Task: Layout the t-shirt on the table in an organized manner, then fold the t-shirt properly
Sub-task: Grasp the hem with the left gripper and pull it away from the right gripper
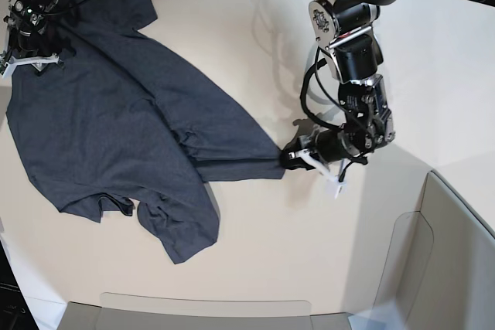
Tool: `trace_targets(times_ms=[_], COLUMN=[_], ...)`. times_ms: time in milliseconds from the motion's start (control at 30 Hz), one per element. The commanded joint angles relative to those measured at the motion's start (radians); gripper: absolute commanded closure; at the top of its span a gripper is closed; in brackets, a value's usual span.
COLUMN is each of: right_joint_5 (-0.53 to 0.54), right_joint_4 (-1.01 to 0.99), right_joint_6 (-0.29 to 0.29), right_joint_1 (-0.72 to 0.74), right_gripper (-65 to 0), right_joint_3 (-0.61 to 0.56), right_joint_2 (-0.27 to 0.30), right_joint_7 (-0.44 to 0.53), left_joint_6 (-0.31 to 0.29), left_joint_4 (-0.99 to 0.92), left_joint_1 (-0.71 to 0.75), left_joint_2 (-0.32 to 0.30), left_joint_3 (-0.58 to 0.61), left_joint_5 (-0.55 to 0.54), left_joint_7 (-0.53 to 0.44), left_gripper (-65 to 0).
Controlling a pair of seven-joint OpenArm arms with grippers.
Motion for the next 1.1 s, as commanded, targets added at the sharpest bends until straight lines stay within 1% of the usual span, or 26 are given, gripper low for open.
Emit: trace_targets(times_ms=[0,333,400,467,567,633,733,867,967,1067], right_joint_5=[0.000,0.000,0.000,0.000,0.000,0.000,0.000,0.000,0.000,0.003], right_joint_4=[0.012,-0.037,-0.038,-0.038,-0.038,-0.038,-0.038,-0.038,-0.031,-0.029], right_joint_6=[0.007,0.005,0.005,0.005,0.004,0.002,0.002,0.002,0.002,0.005], right_joint_1=[0.016,0.056,0.056,0.057,0.071,0.071,0.077,0.085,0.088,0.100], right_gripper=[-28.4,-28.4,-28.4,-28.4,-28.4,-28.4,-28.4,-28.4,-28.4,-28.8], right_joint_3=[0.005,0.003,0.003,0.003,0.002,0.002,0.002,0.003,0.003,0.002], right_joint_2=[0.014,0.014,0.014,0.014,0.014,0.014,0.014,0.014,0.012,0.009], right_joint_7=[0.008,0.008,0.008,0.008,0.008,0.008,0.008,0.008,0.008,0.008], left_joint_6=[-0.005,-0.005,-0.008,-0.008,-0.008,-0.008,-0.008,-0.005,-0.005,-0.004], left_joint_4=[0.056,0.529,0.622,0.707,0.825,0.896,0.946,0.951,0.951,0.951], left_joint_1=[-0.015,0.177,0.217,0.263,0.323,0.361,0.410,0.455,0.492,0.519], left_joint_2=[0.001,0.000,-0.002,-0.020,-0.032,-0.063,-0.104,-0.160,-0.174,-0.174], left_joint_3=[0.004,0.004,0.004,0.007,0.008,0.010,0.010,0.010,0.010,0.010], left_joint_5=[-0.009,-0.009,-0.009,-0.009,-0.009,-0.005,-0.005,-0.004,-0.002,-0.002], left_joint_7=[0.004,0.206,0.229,0.245,0.248,0.248,0.248,0.248,0.248,0.248], left_gripper=[0.0,0.0,0.0,0.0,0.0,0.0,0.0,0.0,0.0,0.0])
